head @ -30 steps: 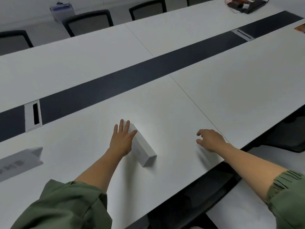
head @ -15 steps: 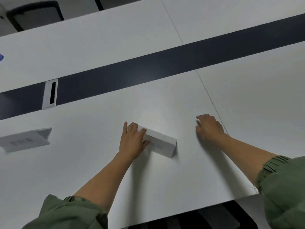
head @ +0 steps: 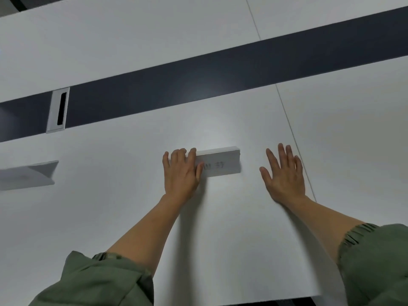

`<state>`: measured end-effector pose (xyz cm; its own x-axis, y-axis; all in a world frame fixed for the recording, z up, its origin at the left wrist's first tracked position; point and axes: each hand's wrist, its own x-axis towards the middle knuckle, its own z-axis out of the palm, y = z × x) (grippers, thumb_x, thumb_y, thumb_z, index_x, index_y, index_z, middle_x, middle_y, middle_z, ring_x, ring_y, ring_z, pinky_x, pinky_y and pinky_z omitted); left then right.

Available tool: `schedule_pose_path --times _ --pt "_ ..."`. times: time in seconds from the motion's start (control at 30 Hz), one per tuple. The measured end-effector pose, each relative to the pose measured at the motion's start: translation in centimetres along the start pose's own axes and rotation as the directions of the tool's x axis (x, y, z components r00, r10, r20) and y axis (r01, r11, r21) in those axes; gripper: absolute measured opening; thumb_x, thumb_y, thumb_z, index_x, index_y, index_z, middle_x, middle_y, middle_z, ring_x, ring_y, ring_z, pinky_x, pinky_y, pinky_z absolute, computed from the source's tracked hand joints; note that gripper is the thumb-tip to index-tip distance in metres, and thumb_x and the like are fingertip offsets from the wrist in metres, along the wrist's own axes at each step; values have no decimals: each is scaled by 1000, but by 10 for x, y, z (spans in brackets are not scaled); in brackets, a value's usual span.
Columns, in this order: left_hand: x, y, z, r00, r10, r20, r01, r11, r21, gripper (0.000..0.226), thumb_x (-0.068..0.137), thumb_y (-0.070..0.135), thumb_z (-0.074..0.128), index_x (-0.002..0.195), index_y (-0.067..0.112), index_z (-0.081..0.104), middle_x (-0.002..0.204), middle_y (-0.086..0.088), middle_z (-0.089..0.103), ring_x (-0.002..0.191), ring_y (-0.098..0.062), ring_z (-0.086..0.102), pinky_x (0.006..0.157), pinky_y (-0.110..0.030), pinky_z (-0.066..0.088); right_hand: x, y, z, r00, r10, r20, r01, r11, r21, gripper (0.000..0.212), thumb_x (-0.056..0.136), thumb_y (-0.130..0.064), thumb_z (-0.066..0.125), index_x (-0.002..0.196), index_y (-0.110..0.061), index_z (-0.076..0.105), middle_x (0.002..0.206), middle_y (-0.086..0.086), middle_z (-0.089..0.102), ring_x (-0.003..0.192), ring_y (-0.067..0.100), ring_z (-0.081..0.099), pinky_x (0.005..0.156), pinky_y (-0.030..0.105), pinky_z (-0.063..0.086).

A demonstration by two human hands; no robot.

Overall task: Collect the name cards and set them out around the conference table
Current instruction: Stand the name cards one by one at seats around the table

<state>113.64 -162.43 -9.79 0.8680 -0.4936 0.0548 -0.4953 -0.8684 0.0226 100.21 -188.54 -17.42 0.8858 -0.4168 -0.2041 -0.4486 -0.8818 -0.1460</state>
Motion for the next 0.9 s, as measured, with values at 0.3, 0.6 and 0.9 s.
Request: schedule_pose_path --times 0.3,0.6,0.9 --pt "51 -6 3 998 -57 31 57 998 14 41 95 40 48 126 13 54 116 -13 57 110 -35 51 108 -51 24 2 2 2 999 2 -37 -2 1000 -12 66 97 -57 21 155 -26 21 164 8 9 151 24 0 121 46 10" --pt "48 -9 -9 997 -70 42 71 997 -39 48 96 40 47 136 13 48 136 -16 49 132 -35 39 117 -50 17 4 4 8 999 8 -34 -9 999 -35 66 96 -59 20 155 -29 15 164 6 4 151 22 -5 120 44 3" --pt "-48 -38 -51 947 -231 224 280 934 -221 32 96 26 46 124 15 57 115 -6 63 101 -27 58 87 -36 42 7 -9 -11 982 61 179 -42 993 -109 64 100 -50 15 155 -22 -1 163 14 -5 150 33 -7 119 50 8"
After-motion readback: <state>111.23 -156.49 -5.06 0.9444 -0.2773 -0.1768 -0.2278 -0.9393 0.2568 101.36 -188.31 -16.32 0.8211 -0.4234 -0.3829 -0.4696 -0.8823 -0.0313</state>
